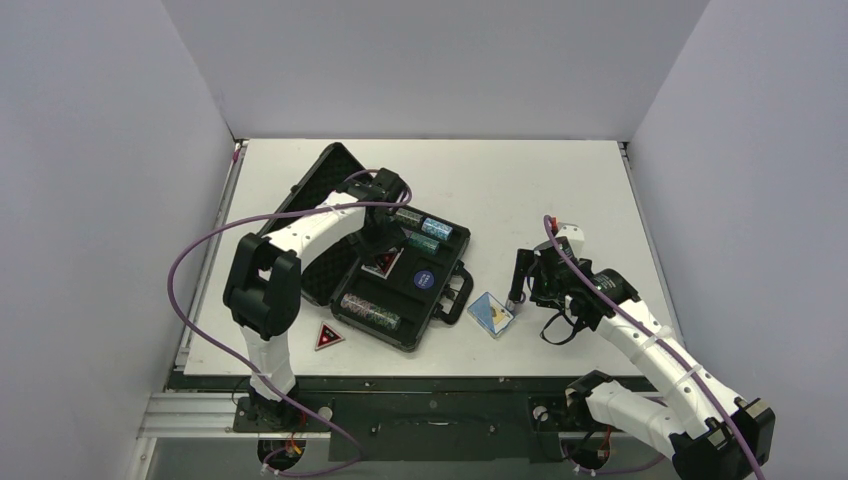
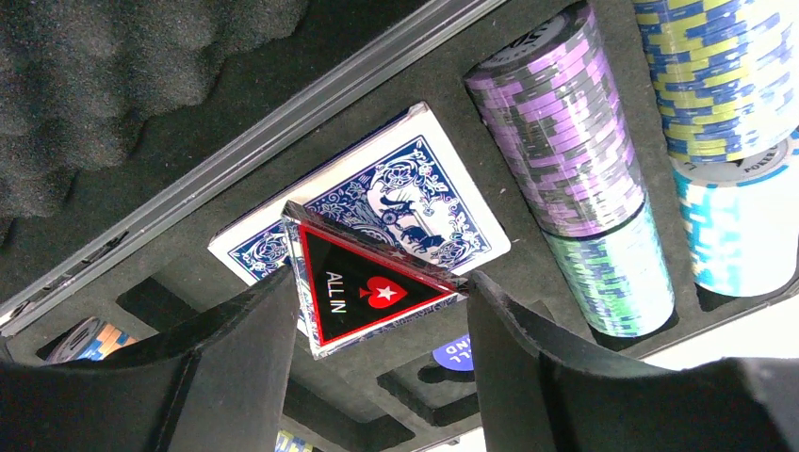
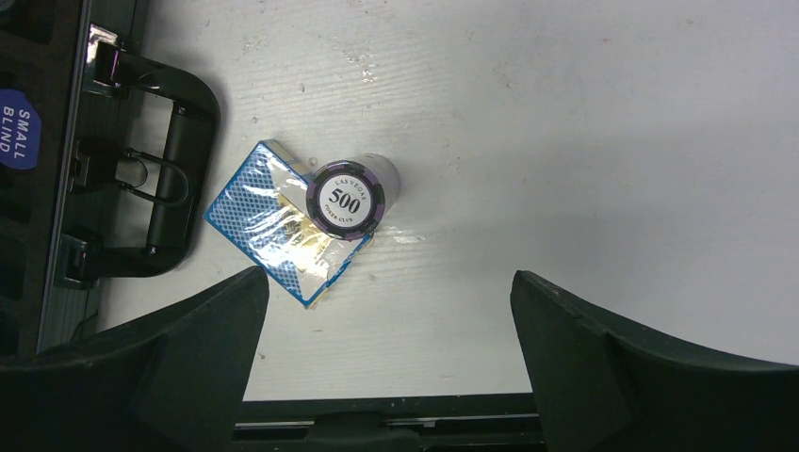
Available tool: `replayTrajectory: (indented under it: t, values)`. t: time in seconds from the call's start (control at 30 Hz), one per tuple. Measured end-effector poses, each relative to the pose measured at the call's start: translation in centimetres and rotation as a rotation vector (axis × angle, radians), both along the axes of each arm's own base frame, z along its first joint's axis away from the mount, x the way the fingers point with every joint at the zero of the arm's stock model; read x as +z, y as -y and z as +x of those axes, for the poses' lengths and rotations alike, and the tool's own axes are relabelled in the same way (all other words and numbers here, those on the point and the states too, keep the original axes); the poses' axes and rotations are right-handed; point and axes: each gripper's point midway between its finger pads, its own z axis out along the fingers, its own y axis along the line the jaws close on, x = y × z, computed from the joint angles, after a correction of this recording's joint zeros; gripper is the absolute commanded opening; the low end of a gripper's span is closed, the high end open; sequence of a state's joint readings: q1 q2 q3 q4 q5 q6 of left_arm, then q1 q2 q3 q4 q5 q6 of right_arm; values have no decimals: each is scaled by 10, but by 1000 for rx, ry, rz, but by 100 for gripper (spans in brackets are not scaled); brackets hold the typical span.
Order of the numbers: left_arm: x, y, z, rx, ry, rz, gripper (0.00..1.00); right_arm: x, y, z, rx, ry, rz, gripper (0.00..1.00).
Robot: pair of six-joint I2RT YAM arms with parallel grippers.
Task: Pack up texas hold em set
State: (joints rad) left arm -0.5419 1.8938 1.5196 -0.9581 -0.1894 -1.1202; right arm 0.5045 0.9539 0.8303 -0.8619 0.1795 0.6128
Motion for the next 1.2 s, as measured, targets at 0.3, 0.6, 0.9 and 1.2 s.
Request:
replayTrajectory:
  t: [0.3, 0.6, 0.9, 1.2]
  values:
    - [-1, 2, -1, -37, 2, 8, 33, 0, 0, 0, 0, -1, -1, 96]
    - [-1, 2, 0, -45, 1, 10, 40, 0, 0, 0, 0, -1, 0, 96]
    - [-1, 4, -1, -67, 4, 18, 66, 0, 0, 0, 0, -1, 0, 96]
    - [1, 8, 3, -74, 23, 8, 80, -1, 0, 0, 0, -6, -3, 96]
